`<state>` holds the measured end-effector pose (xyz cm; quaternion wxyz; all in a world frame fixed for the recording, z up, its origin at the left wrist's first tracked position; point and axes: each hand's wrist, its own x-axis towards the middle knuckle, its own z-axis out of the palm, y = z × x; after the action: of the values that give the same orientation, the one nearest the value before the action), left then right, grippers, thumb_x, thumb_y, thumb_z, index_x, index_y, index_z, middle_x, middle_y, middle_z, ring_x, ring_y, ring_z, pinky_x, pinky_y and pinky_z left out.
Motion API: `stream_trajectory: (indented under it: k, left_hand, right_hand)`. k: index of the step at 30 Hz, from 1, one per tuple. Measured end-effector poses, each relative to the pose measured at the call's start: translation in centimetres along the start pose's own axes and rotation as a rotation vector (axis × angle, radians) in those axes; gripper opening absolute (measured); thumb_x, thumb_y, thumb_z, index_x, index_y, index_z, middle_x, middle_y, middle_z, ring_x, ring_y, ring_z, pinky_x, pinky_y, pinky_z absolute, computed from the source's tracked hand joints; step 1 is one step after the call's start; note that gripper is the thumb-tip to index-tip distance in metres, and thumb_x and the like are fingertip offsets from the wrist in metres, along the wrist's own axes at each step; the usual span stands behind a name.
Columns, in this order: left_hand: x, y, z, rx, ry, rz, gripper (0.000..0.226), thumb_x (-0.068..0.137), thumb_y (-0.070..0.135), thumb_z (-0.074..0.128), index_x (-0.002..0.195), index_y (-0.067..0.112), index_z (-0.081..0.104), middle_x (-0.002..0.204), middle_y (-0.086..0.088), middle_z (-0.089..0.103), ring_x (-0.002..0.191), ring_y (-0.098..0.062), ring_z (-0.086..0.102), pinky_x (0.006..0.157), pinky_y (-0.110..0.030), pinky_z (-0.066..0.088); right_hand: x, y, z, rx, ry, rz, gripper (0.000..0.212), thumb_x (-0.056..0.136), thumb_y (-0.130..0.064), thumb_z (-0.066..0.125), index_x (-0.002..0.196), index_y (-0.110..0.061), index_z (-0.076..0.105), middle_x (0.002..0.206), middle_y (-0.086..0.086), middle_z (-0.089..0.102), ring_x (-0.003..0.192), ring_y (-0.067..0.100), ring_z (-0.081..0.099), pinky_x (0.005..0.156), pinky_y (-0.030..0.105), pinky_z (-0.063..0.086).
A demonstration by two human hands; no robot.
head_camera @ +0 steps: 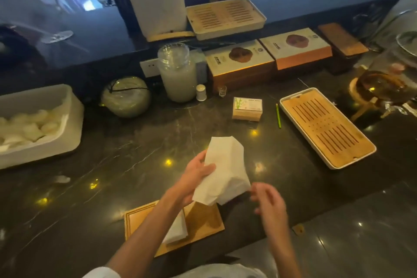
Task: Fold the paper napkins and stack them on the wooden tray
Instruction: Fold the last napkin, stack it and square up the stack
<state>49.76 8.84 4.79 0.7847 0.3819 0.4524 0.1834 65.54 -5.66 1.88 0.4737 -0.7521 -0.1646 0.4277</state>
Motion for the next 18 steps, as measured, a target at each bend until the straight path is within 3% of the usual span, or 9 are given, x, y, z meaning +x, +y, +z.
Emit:
stream_trajectory:
  k: [1,3,5,7,9,12,16,18]
  left_hand:
    - [-1.1,0.4,-0.8,0.000,-0.008,0.012,0.049,0.097,0.011,0.061,0.139,0.031,0.048,0.136,-0.009,0.059,0.121,-0.034,0.062,0.097,-0.055,0.055]
    - [-3.3,1.0,-2.3,-0.027,-0.014,0.041,0.051,0.093,0.015,0.066,0.138,0.033,0.051,0.135,-0.008,0.062,0.121,-0.035,0.063,0.097,-0.056,0.054]
    - [-5.2,1.4,-4.0,-0.099,-0.033,0.068,0.057,0.088,0.017,0.069,0.140,0.030,0.050,0.137,-0.011,0.062,0.123,-0.038,0.062,0.099,-0.059,0.052]
    - [-6.9,1.7,-5.5,-0.171,-0.022,0.099,0.052,0.092,0.014,0.066,0.140,0.026,0.050,0.137,-0.011,0.063,0.124,-0.039,0.062,0.100,-0.059,0.052]
    - [-8.3,1.7,-6.7,-0.130,0.086,0.136,0.039,0.100,0.012,0.058,0.136,0.025,0.053,0.130,-0.007,0.069,0.118,-0.034,0.067,0.096,-0.055,0.055]
    - [-10.0,0.8,-8.6,0.052,0.314,0.178,0.030,0.102,0.015,0.054,0.130,0.024,0.060,0.119,0.000,0.075,0.108,-0.023,0.073,0.093,-0.051,0.059]
    - [-11.7,-0.6,-10.4,0.157,0.414,0.185,0.025,0.103,0.014,0.051,0.123,0.023,0.065,0.114,0.000,0.077,0.102,-0.016,0.075,0.082,-0.039,0.064]
    - [-12.5,-1.0,-10.8,0.187,0.410,0.173,0.025,0.104,0.013,0.050,0.123,0.020,0.064,0.108,0.003,0.079,0.099,-0.015,0.076,0.074,-0.032,0.064]
  right_hand:
    - [0.9,-0.2,-0.4,0.004,-0.013,-0.024,0.032,0.095,-0.050,0.058,0.122,-0.034,0.064,0.118,-0.015,0.067,0.099,-0.001,0.065,0.079,0.024,0.052]
    - [2.7,-0.6,-0.1,0.082,-0.207,0.035,0.063,0.088,-0.063,0.060,0.143,-0.037,0.048,0.134,-0.020,0.054,0.122,0.005,0.053,0.099,0.030,0.046]
    - [4.2,-1.0,1.4,0.210,-0.480,0.158,0.062,0.086,-0.062,0.065,0.138,-0.029,0.058,0.136,-0.009,0.063,0.125,0.015,0.060,0.099,0.032,0.051]
    - [4.8,-1.3,3.5,0.311,-0.671,0.241,0.050,0.090,-0.046,0.071,0.130,-0.017,0.067,0.132,0.007,0.069,0.122,0.026,0.065,0.090,0.036,0.059]
    - [4.6,-1.7,5.3,0.323,-0.705,0.272,0.053,0.085,-0.033,0.079,0.130,-0.010,0.065,0.128,0.013,0.071,0.118,0.031,0.068,0.086,0.040,0.061]
    - [4.1,-2.8,6.7,0.211,-0.658,0.181,0.060,0.074,-0.029,0.086,0.126,-0.010,0.064,0.119,0.012,0.075,0.109,0.031,0.073,0.080,0.042,0.063]
    - [3.5,-4.4,7.3,0.007,-0.680,0.063,0.026,0.089,-0.025,0.074,0.114,-0.021,0.071,0.112,0.003,0.078,0.102,0.021,0.076,0.082,0.041,0.062]
    - [3.2,-5.1,7.3,-0.064,-0.716,0.063,0.020,0.094,-0.022,0.069,0.113,-0.023,0.072,0.112,0.000,0.079,0.103,0.020,0.076,0.086,0.043,0.061]
